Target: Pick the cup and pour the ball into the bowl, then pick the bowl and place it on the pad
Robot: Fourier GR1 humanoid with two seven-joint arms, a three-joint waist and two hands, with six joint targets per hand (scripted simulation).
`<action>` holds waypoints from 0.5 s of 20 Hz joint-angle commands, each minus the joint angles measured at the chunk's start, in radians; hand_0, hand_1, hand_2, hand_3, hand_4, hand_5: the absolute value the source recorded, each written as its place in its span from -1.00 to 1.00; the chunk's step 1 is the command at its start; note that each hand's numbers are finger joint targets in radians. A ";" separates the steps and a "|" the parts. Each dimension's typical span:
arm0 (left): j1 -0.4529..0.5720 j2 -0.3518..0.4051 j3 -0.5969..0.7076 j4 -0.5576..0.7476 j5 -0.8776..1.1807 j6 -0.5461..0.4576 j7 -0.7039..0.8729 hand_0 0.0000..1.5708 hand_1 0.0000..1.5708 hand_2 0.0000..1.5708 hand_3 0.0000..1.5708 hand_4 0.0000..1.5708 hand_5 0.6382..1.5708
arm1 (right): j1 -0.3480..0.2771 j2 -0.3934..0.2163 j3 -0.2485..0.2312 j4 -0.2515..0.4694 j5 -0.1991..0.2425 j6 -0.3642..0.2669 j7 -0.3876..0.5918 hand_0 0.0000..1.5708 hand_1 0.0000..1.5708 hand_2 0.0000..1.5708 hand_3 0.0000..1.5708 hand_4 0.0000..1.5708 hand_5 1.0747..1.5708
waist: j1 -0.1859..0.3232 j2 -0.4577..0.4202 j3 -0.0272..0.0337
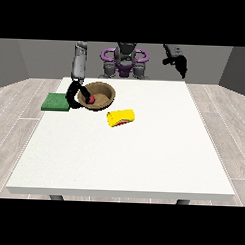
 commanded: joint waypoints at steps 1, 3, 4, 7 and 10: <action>0.071 0.032 0.056 0.087 0.038 -0.029 0.014 -1.00 -1.00 -1.00 -1.00 0.25 0.68 | -0.012 -0.010 0.079 0.003 0.064 -0.011 0.242 1.00 1.00 1.00 0.24 0.05 0.96 | -0.067 -0.158 0.0152; 0.123 0.046 0.085 0.147 0.046 -0.037 -0.039 -1.00 -1.00 -1.00 -1.00 0.27 0.66 | -0.064 -0.034 0.109 -0.034 0.078 0.041 0.348 1.00 1.00 1.00 0.09 0.05 0.97 | -0.122 -0.193 0.0153; 0.092 0.022 0.087 0.160 0.019 0.027 -0.012 -1.00 -1.00 -1.00 -1.00 0.27 0.66 | -0.095 -0.047 0.110 -0.056 0.071 0.074 0.365 1.00 1.00 1.00 0.13 0.03 0.98 | -0.169 -0.206 0.0157; 0.171 0.016 0.082 0.177 0.026 0.002 -0.061 -1.00 -1.00 -1.00 -1.00 0.28 0.65 | -0.130 -0.062 0.127 -0.089 0.078 0.107 0.484 1.00 1.00 1.00 0.00 0.04 0.99 | -0.190 -0.261 0.0166; 0.126 0.031 0.099 0.120 0.034 0.005 -0.052 -1.00 -1.00 -1.00 -1.00 0.27 0.66 | -0.078 -0.117 0.037 -0.103 0.005 0.154 0.374 1.00 1.00 1.00 -0.02 0.01 1.00 | -0.174 -0.158 0.0181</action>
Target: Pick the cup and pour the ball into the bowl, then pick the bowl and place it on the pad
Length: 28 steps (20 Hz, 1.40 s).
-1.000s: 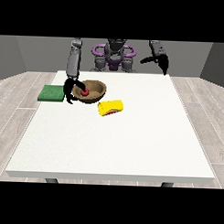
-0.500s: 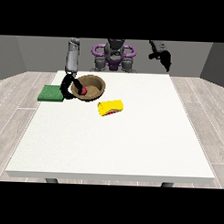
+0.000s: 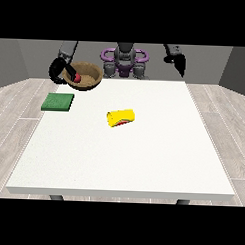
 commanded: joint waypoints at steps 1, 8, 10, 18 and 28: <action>0.022 0.023 0.020 -0.025 0.012 -0.026 -0.012 -1.00 -1.00 -1.00 -1.00 0.27 0.66 | 0.032 -0.036 -0.031 -0.045 -0.024 0.038 0.014 1.00 1.00 1.00 -0.07 -0.01 1.00 | -0.014 0.022 0.0024; -0.014 0.051 0.085 0.021 0.042 -0.040 -0.083 -1.00 -1.00 -1.00 -1.00 0.47 0.77 | 0.032 -0.096 -0.052 -0.088 -0.026 0.099 -0.004 1.00 1.00 1.00 -0.14 0.00 1.00 | -0.030 0.108 0.0024; -0.010 0.094 0.104 -0.024 0.063 -0.065 -0.036 -1.00 -1.00 -1.00 -1.00 0.60 0.85 | 0.083 -0.177 -0.088 -0.062 -0.047 0.165 -0.067 1.00 1.00 1.00 -0.72 0.12 1.00 | -0.029 0.097 0.0028; -0.075 0.433 0.392 0.097 0.303 -0.350 -0.098 -1.00 -1.00 -1.00 -1.00 0.63 1.00 | 0.075 -0.232 -0.154 -0.053 -0.068 0.127 -0.166 1.00 1.00 1.00 -1.00 0.04 0.99 | 0.038 0.240 0.0020; -0.083 0.467 0.435 0.147 0.338 -0.380 -0.144 -1.00 -1.00 -1.00 -1.00 0.51 0.97 | 0.032 -0.266 -0.266 0.043 -0.123 0.051 -0.207 1.00 1.00 1.00 -0.10 -1.00 0.96 | 0.038 0.318 0.0034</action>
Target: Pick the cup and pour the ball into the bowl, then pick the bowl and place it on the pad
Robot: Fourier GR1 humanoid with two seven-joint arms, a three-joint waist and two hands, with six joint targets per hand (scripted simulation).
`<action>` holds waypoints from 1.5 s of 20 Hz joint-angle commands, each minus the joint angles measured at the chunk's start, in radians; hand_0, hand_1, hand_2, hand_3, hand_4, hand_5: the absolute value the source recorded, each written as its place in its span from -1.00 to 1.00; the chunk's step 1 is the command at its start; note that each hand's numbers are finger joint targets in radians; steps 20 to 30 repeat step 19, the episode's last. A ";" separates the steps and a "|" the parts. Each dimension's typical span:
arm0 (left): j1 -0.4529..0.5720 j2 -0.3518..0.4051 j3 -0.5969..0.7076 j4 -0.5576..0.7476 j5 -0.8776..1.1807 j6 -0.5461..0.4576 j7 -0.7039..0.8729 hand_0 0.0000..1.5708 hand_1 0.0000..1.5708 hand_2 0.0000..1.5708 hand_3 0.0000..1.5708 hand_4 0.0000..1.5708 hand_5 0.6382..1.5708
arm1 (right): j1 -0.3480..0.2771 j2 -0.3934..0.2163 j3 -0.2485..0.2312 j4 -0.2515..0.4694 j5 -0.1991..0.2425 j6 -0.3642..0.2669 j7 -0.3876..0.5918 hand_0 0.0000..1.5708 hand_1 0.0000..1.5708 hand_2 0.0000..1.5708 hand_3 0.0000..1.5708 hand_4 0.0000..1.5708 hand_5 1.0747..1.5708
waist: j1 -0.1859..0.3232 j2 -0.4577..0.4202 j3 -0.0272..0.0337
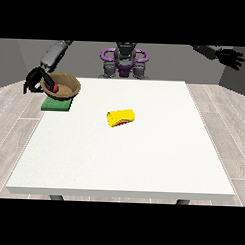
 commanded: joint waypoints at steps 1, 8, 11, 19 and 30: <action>-0.008 0.038 0.029 -0.008 0.035 -0.047 -0.020 -1.00 -1.00 -1.00 -1.00 0.51 0.97 | -0.029 -0.153 -0.069 0.057 -0.008 -0.002 0.001 0.97 0.97 1.00 0.32 -1.00 0.95 | 0.022 0.073 0.0006; 0.009 0.050 0.017 0.036 0.009 -0.045 -0.031 -1.00 -1.00 -1.00 -1.00 0.50 0.96 | -0.042 -0.039 -0.014 0.090 -0.003 0.020 0.032 -1.00 -1.00 -0.46 -0.17 -1.00 0.55 | 0.013 0.007 -0.0001; 0.013 -0.031 -0.043 -0.070 -0.008 0.026 0.035 -1.00 -1.00 -1.00 -1.00 0.48 0.95 | -0.059 -0.062 -0.019 0.130 -0.004 0.051 0.027 -1.00 -1.00 -0.82 -0.88 -1.00 0.19 | 0.014 -0.028 0.0007; 0.053 -0.193 -0.199 -0.120 -0.075 0.129 0.221 -1.00 -1.00 -1.00 -1.00 0.15 0.97 | -0.137 0.012 0.064 0.042 0.006 0.140 0.148 -1.00 -1.00 -1.00 -1.00 -0.39 0.45 | -0.045 -0.353 -0.0018; 0.053 -0.193 -0.199 -0.120 -0.075 0.129 0.221 -1.00 -1.00 -1.00 -1.00 0.15 0.97 | -0.137 0.012 0.064 0.042 0.006 0.140 0.148 -1.00 -1.00 -1.00 -1.00 -0.39 0.45 | -0.045 -0.353 -0.0018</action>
